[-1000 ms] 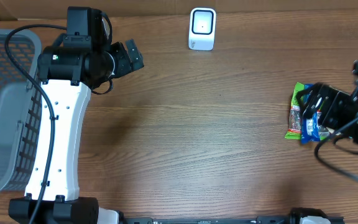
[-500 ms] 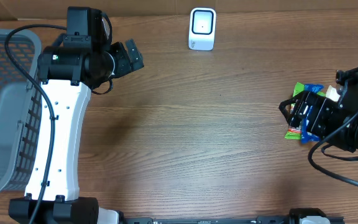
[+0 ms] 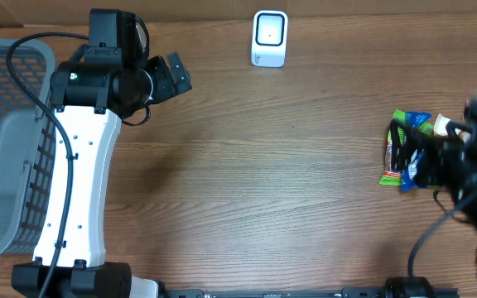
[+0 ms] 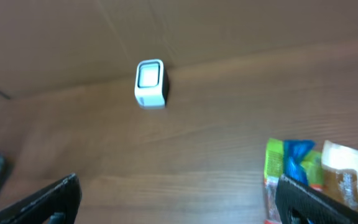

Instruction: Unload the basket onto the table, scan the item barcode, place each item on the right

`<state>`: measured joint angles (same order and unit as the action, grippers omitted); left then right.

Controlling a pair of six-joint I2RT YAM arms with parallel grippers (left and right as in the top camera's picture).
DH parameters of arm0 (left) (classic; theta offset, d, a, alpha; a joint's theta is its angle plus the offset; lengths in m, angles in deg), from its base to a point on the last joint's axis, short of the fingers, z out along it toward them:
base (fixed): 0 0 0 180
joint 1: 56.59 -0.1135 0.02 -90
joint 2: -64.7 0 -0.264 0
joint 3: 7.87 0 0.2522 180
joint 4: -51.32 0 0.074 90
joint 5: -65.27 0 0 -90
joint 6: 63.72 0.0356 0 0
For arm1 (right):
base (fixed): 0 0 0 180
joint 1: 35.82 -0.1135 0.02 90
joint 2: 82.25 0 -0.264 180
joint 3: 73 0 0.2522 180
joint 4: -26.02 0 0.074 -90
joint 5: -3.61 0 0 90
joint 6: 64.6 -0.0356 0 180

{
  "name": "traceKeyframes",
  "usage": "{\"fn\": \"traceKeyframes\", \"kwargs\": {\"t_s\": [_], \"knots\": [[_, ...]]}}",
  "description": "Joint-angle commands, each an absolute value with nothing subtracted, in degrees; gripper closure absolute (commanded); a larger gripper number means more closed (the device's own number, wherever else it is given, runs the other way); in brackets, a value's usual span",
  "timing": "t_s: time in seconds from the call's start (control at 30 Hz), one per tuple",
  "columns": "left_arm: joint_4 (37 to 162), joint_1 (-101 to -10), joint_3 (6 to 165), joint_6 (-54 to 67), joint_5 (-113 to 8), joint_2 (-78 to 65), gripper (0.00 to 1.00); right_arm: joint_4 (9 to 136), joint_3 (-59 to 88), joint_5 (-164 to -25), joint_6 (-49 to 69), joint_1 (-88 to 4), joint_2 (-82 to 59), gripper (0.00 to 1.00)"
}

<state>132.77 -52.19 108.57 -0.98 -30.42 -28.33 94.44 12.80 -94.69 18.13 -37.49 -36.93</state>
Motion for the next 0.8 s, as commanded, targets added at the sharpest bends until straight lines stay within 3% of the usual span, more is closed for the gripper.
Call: {"fn": "traceKeyframes", "kwargs": {"t_s": [0.0, 0.47, 0.77], "knots": [[132.57, -52.08, 108.79, -1.16, -30.07, -28.94, 0.00, 88.54, 2.52, -93.55, 23.92, -38.45, -44.97, 0.00], [132.57, -52.08, 108.79, -1.16, -30.07, -28.94, 0.00, 43.99, -45.61, -93.51, 25.85, -39.78, -71.74, 0.00], [132.57, -52.08, 108.79, -1.16, -30.07, -28.94, 0.00, 39.64, -56.73, -93.44, 25.87, -40.31, -79.72, 0.00]]}}
